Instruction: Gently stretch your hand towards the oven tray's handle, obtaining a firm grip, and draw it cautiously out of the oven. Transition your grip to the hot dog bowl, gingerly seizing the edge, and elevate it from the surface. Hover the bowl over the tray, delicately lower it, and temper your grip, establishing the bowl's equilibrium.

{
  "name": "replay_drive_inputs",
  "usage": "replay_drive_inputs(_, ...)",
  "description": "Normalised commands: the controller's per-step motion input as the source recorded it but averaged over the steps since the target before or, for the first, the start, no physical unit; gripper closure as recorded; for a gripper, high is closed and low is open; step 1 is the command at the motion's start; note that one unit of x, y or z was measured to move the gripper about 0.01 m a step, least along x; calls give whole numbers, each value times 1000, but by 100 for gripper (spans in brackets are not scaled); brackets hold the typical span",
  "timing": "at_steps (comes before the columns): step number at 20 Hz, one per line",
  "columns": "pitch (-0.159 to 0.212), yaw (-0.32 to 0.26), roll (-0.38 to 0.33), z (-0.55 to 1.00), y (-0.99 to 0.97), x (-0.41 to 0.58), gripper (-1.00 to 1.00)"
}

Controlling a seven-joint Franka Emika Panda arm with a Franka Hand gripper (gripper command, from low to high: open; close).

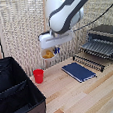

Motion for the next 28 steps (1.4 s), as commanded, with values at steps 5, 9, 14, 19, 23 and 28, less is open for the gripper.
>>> replay_drive_inputs(5, -47, -101, 19, 588, -623, 449, 100)
replay_drive_inputs(9, -50, -72, 46, 497, -781, 411, 100)
replay_drive_inputs(14, -39, -102, 27, 447, -777, 334, 100)
replay_drive_inputs(19, -34, -139, 7, 365, -739, 253, 100)
replay_drive_inputs(23, -6, -144, 6, 295, -762, 120, 100)
replay_drive_inputs(28, 40, -162, 0, 160, -753, 1, 100)
